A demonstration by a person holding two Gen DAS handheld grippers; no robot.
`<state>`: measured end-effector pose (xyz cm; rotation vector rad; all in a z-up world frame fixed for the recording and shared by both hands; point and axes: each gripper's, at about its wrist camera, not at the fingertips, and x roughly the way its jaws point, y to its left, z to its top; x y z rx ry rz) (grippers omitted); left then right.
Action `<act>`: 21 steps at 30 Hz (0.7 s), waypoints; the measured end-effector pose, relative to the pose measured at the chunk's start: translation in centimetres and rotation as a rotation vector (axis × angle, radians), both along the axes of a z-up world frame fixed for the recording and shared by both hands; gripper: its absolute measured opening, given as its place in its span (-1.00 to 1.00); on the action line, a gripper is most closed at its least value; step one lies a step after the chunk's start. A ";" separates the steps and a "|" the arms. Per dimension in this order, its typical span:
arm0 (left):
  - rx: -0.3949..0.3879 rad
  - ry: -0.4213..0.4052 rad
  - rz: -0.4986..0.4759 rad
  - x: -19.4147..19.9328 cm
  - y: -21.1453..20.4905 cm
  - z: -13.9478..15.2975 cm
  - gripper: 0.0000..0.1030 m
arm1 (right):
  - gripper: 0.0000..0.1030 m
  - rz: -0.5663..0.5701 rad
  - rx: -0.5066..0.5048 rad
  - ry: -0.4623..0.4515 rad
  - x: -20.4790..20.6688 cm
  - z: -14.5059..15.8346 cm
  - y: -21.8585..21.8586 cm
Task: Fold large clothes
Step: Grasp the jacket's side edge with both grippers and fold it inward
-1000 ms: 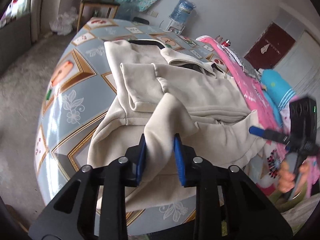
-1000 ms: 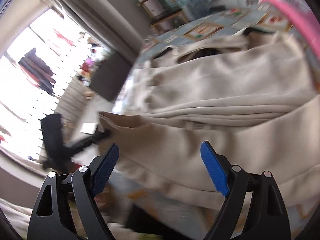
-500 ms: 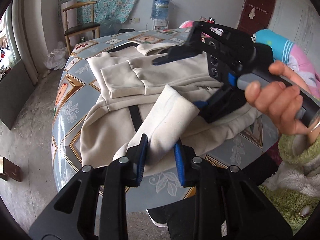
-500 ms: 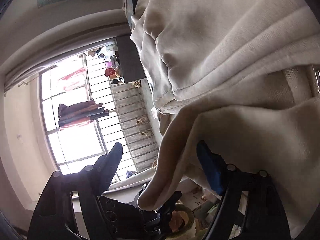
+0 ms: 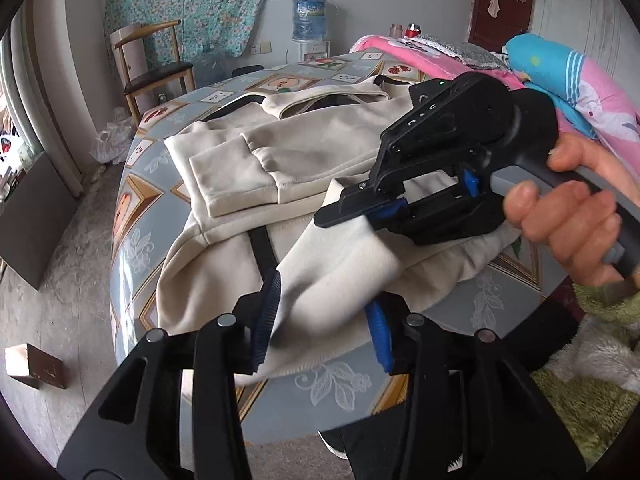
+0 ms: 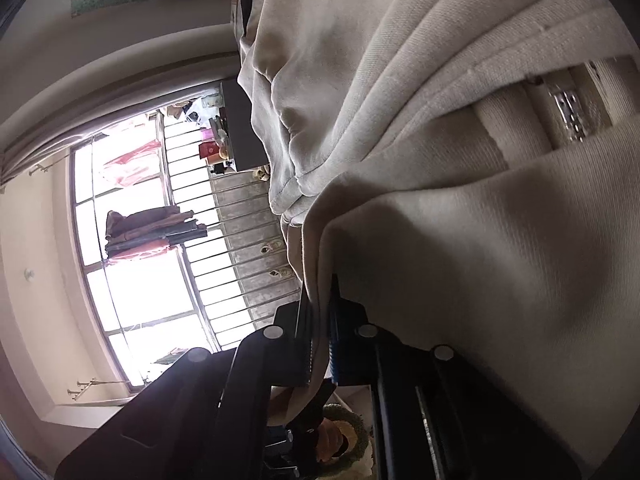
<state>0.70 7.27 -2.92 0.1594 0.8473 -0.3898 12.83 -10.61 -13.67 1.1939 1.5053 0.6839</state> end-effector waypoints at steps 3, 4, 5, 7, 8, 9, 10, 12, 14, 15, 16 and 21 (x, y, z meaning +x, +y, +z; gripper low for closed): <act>0.024 -0.003 0.025 1.4 -0.6 -0.8 -0.22 | -0.86 0.010 0.002 -0.016 0.0 0.3 0.1; 0.030 -0.008 0.033 1.8 -0.7 -1.0 -0.23 | -0.86 0.014 0.005 -0.023 0.2 0.3 0.5; 0.028 -0.010 0.042 2.1 -0.8 -1.0 -0.29 | -0.86 0.015 0.008 -0.029 0.1 0.5 0.5; -0.019 -0.008 0.056 2.6 -0.7 -0.7 -0.50 | -0.86 0.000 0.024 -0.041 -0.2 1.0 -0.2; -0.036 -0.010 0.066 2.7 -0.7 -0.5 -0.64 | -0.80 -0.010 0.032 -0.051 -0.3 1.2 -0.8; -0.034 -0.008 0.079 2.9 -0.7 -0.5 -0.70 | -0.71 -0.018 0.030 -0.062 -0.5 1.5 -1.4; -0.025 0.003 0.097 3.2 -0.7 -0.6 -0.77 | -0.55 -0.030 0.006 -0.093 -0.8 2.2 -2.5; -0.023 0.036 0.131 3.9 -0.6 -1.0 -0.83 | -0.27 -0.050 -0.091 -0.178 -1.4 3.6 -4.9; -0.038 0.075 0.163 4.5 -0.2 -1.4 -0.84 | -0.18 -0.091 -0.257 -0.295 -2.4 5.8 -8.8; -0.046 0.093 0.179 4.7 -0.1 -1.5 -0.84 | -0.13 -0.114 -0.330 -0.334 -2.8 6.6 -10.5; -0.049 0.106 0.193 5.0 0.0 -1.5 -0.84 | -0.04 -0.146 -0.426 -0.376 -3.4 7.6 -12.5; -0.029 0.159 0.251 6.0 -0.3 -2.0 -0.84 | 0.00 -0.314 -0.837 -0.481 -5.6 11.0 -22.1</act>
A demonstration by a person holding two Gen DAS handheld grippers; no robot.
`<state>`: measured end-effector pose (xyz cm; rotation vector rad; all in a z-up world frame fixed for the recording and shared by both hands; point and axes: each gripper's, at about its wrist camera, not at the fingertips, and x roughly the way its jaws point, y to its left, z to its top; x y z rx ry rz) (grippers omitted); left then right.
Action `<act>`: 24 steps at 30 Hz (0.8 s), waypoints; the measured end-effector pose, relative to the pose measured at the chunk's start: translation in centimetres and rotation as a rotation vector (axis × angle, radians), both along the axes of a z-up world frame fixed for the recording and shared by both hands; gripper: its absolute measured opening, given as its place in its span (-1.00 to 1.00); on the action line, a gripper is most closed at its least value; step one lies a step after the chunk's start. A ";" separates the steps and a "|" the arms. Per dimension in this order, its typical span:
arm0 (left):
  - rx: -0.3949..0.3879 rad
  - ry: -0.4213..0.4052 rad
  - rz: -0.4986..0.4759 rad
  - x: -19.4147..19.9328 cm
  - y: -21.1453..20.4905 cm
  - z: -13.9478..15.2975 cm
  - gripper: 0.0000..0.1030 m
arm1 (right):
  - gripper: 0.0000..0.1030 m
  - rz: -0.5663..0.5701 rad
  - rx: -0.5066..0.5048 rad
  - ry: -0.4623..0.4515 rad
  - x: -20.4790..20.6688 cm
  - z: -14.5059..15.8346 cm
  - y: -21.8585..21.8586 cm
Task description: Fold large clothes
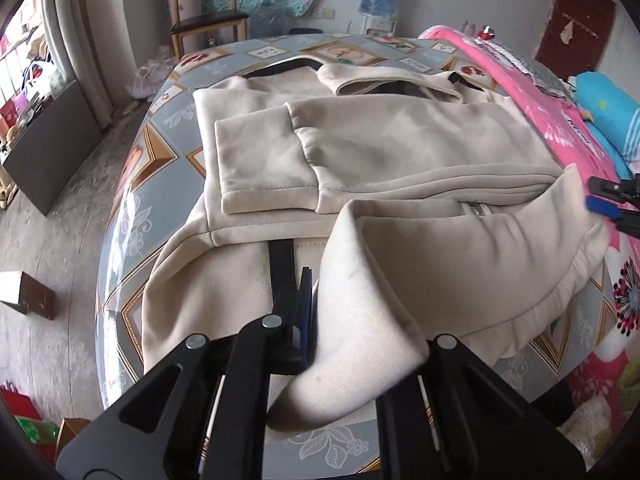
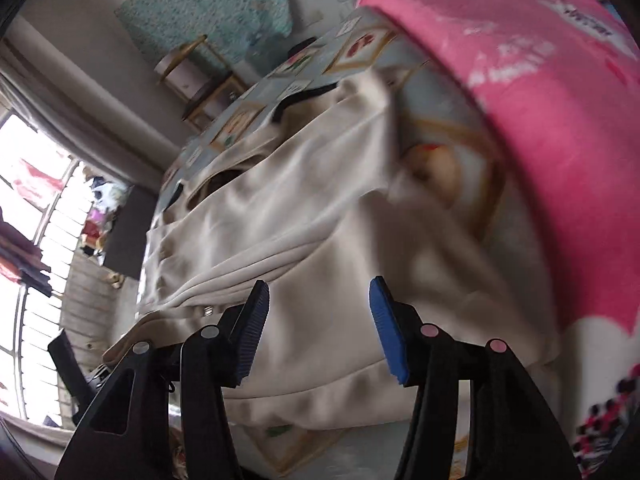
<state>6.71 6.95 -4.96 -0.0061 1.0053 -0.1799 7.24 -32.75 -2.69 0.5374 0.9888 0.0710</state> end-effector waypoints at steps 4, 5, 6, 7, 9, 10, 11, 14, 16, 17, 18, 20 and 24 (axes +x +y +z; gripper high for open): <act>0.026 0.024 0.019 0.4 -0.4 -0.4 -0.84 | 0.00 -0.007 0.031 0.013 1.4 -1.0 -3.5; 0.030 0.027 0.022 0.5 -0.4 -0.3 -0.84 | 0.00 0.008 0.045 0.019 2.0 -1.3 -3.4; 0.032 0.031 0.025 0.5 -0.4 -0.3 -0.84 | 0.00 0.042 0.075 0.023 3.0 -1.7 -3.3; 0.034 0.033 0.029 0.5 -0.5 -0.4 -0.84 | 0.00 0.065 0.103 0.024 3.8 -2.1 -3.4; 0.037 0.037 0.034 0.6 -0.5 -0.4 -0.84 | 0.00 0.104 0.134 0.026 5.1 -2.8 -3.1; 0.039 0.039 0.036 0.7 -0.5 -0.5 -0.84 | 0.00 0.109 0.129 0.026 5.6 -3.0 -3.1; 0.042 0.041 0.039 0.7 -0.5 -0.5 -0.84 | 0.00 0.126 0.129 0.025 6.1 -3.3 -2.8; 0.050 0.045 0.044 0.9 -0.6 -0.6 -0.84 | 0.00 0.201 0.173 0.051 7.1 -4.0 -3.1; 0.051 0.049 0.049 1.0 -0.6 -0.7 -0.84 | 0.00 0.247 0.208 0.080 6.9 -4.3 -3.3; 0.051 0.051 0.050 1.1 -0.6 -0.7 -0.84 | 0.00 0.262 0.216 0.085 6.5 -4.3 -3.2; 0.049 0.054 0.054 1.1 -0.6 -0.7 -0.84 | 0.00 0.287 0.223 0.094 6.2 -4.2 -3.2; 0.042 0.060 0.060 1.2 -0.5 -0.7 -0.84 | 0.00 0.338 0.236 0.115 5.3 -4.1 -3.3; 0.041 0.065 0.062 1.3 -0.5 -0.7 -0.83 | 0.00 0.404 0.230 0.149 4.9 -4.2 -3.4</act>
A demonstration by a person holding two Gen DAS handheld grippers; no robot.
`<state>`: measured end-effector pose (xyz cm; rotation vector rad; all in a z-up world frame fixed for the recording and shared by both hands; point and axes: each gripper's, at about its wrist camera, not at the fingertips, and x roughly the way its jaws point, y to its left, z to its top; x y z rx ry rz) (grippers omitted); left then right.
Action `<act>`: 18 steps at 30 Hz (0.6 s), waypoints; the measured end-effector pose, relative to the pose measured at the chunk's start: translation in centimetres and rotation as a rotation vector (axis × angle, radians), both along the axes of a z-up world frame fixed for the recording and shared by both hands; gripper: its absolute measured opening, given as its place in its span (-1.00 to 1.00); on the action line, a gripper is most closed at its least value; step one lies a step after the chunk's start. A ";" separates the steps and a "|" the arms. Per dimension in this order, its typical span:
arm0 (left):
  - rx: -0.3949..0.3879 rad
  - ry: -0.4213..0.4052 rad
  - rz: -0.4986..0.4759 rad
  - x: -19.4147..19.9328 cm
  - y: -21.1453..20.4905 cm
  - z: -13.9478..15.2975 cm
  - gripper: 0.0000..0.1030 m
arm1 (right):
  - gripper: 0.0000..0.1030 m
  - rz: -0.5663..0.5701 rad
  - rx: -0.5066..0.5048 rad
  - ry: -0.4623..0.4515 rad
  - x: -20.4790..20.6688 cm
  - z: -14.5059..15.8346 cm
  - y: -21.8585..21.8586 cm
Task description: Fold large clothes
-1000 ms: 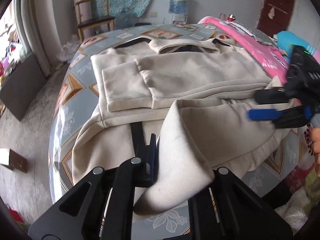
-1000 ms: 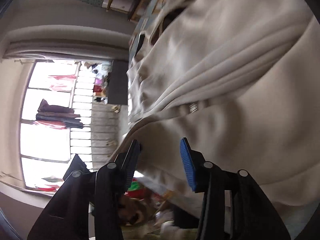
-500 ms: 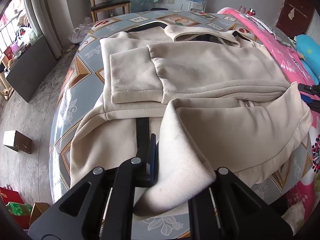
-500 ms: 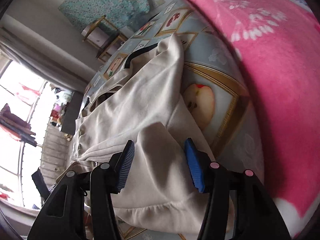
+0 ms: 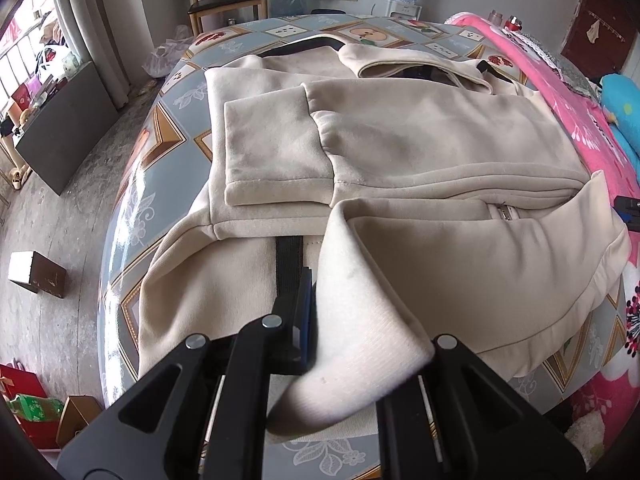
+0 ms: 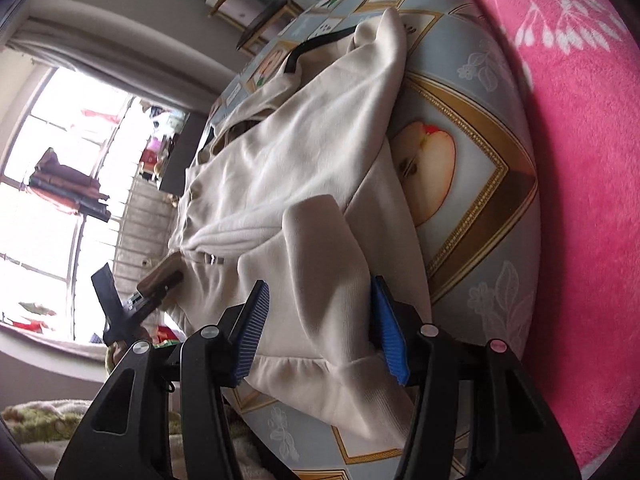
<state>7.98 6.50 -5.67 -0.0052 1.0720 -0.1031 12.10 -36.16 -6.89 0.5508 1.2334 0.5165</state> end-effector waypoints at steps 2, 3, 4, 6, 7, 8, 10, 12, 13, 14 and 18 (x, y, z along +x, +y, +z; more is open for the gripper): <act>0.001 0.000 -0.002 0.0 0.0 0.0 -0.83 | 0.00 0.024 -0.009 0.004 0.3 -0.3 0.1; 0.000 0.000 -0.002 0.0 0.0 0.0 -0.83 | 0.00 0.029 -0.014 0.007 0.7 -0.6 0.4; 0.001 0.000 -0.003 0.0 0.0 0.0 -0.83 | 0.00 0.033 -0.009 0.011 1.2 -0.8 0.6; -0.004 -0.002 -0.003 0.0 0.1 0.0 -0.83 | 0.00 0.038 0.009 0.015 2.0 -1.1 0.8; -0.011 -0.004 -0.001 -0.1 0.2 -0.1 -0.83 | 0.00 0.044 0.018 0.017 2.2 -1.3 1.0; -0.019 -0.006 0.002 -0.1 0.3 -0.1 -0.83 | 0.00 0.050 0.027 0.018 2.3 -1.4 1.2; -0.037 -0.008 0.009 -0.1 0.5 -0.1 -0.83 | 0.00 0.057 0.041 0.024 2.2 -1.5 1.3; -0.045 -0.008 0.012 -0.1 0.6 -0.1 -0.83 | 0.00 0.069 0.036 0.027 1.8 -1.4 1.4; -0.045 -0.009 0.011 -0.1 0.6 -0.1 -0.83 | 0.00 0.080 0.020 0.022 1.5 -1.2 1.6; -0.043 -0.008 0.011 -0.1 0.6 -0.1 -0.83 | 0.00 0.084 0.002 0.016 1.3 -1.1 1.9; -0.043 -0.008 0.011 -0.1 0.6 -0.1 -0.83 | 0.00 0.086 -0.097 -0.027 0.1 0.1 2.7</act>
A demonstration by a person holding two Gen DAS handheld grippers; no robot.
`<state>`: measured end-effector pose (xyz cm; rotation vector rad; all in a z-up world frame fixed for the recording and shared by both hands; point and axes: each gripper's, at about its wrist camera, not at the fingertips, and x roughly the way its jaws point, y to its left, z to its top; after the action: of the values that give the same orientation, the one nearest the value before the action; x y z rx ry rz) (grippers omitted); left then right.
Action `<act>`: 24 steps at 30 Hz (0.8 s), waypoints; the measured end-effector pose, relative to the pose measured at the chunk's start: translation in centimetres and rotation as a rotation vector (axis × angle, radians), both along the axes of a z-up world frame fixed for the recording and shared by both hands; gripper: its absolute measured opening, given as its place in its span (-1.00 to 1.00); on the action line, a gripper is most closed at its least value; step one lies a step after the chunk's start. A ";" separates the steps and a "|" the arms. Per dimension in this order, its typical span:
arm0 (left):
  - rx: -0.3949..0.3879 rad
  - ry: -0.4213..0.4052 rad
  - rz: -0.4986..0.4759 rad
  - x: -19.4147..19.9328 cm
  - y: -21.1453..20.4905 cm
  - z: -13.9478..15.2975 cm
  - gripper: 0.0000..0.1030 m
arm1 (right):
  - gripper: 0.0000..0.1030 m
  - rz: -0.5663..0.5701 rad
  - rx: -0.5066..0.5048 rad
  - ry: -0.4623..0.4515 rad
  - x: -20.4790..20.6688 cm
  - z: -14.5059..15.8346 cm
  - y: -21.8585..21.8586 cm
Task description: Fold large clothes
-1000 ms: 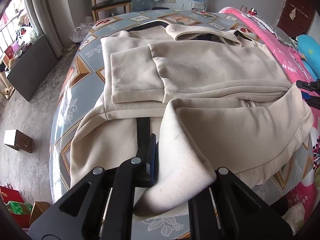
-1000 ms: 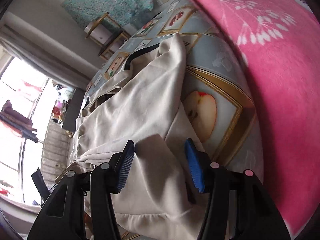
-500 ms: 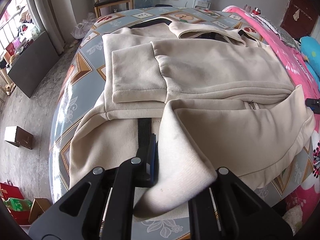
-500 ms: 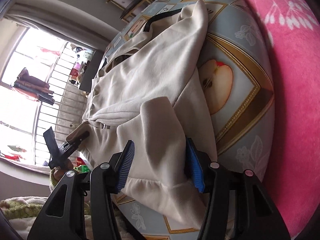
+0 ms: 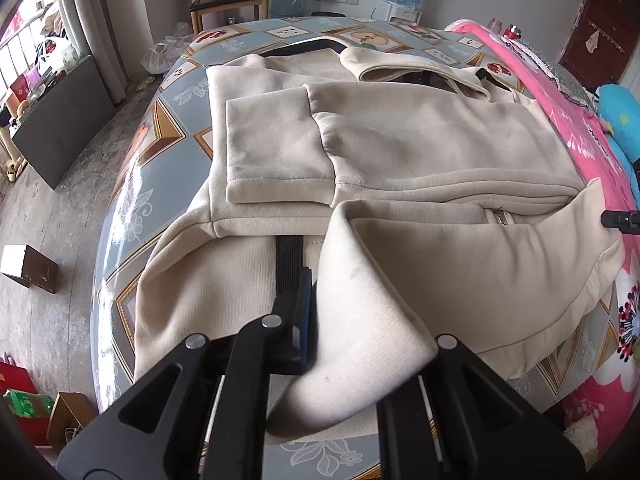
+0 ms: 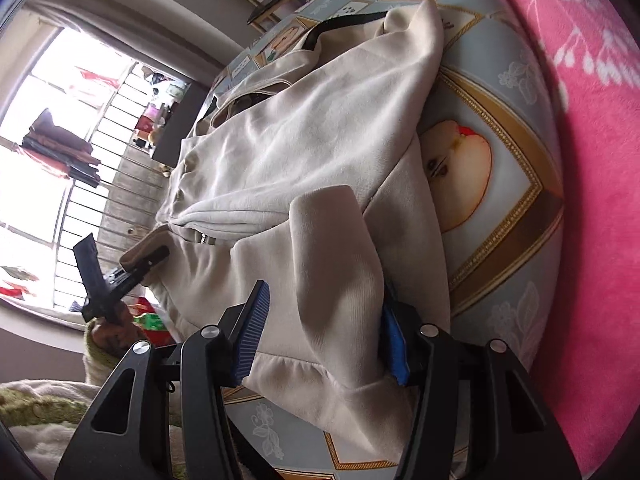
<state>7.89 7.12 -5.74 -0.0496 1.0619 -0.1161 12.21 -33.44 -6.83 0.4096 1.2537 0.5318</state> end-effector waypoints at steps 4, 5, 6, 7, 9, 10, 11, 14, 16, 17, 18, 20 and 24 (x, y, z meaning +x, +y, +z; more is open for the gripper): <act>0.002 0.005 0.004 0.0 -0.1 0.1 -0.83 | -0.09 -0.017 -0.118 -0.026 -0.2 0.0 1.2; 0.002 0.008 0.004 0.1 -0.1 0.1 -0.83 | -0.09 -0.031 -0.161 -0.029 -0.2 -0.1 1.6; 0.002 0.009 0.005 0.1 -0.1 0.1 -0.83 | -0.09 -0.044 -0.181 -0.031 -0.1 -0.1 2.0; 0.003 0.010 0.006 0.1 -0.1 0.1 -0.83 | -0.09 -0.059 -0.201 -0.038 -0.2 0.0 2.3; 0.004 0.011 0.007 0.1 -0.1 0.1 -0.83 | -0.09 -0.070 -0.236 -0.051 -0.3 0.2 2.7; 0.005 0.011 0.008 0.1 -0.2 0.1 -0.83 | -0.10 -0.073 -0.259 -0.060 -0.4 0.3 3.0; 0.006 0.010 0.007 0.1 -0.2 0.1 -0.83 | -0.11 -0.072 -0.283 -0.070 -0.6 0.5 3.3; 0.013 0.010 0.005 0.1 -0.2 0.1 -0.83 | -0.29 -0.064 -0.329 -0.091 -1.1 0.9 3.9; 0.014 0.010 0.004 0.1 -0.2 0.1 -0.83 | -0.39 -0.060 -0.366 -0.115 -1.6 1.5 4.4; 0.015 0.009 0.003 0.0 -0.3 0.1 -0.83 | -0.39 -0.059 -0.380 -0.120 -1.6 1.7 4.6; 0.016 0.009 0.003 0.1 -0.3 0.1 -0.83 | -0.41 -0.059 -0.402 -0.128 -1.8 1.8 4.7; 0.020 0.009 0.001 0.0 -0.3 0.1 -0.83 | -0.42 -0.059 -0.462 -0.138 -1.8 1.7 5.0; 0.020 0.008 0.000 0.0 -0.3 0.1 -0.83 | -0.43 -0.056 -0.548 -0.166 -2.1 1.6 6.1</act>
<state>7.94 6.78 -5.64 -0.0319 1.0714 -0.1054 10.06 -27.36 -5.26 -0.0605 1.1671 0.1545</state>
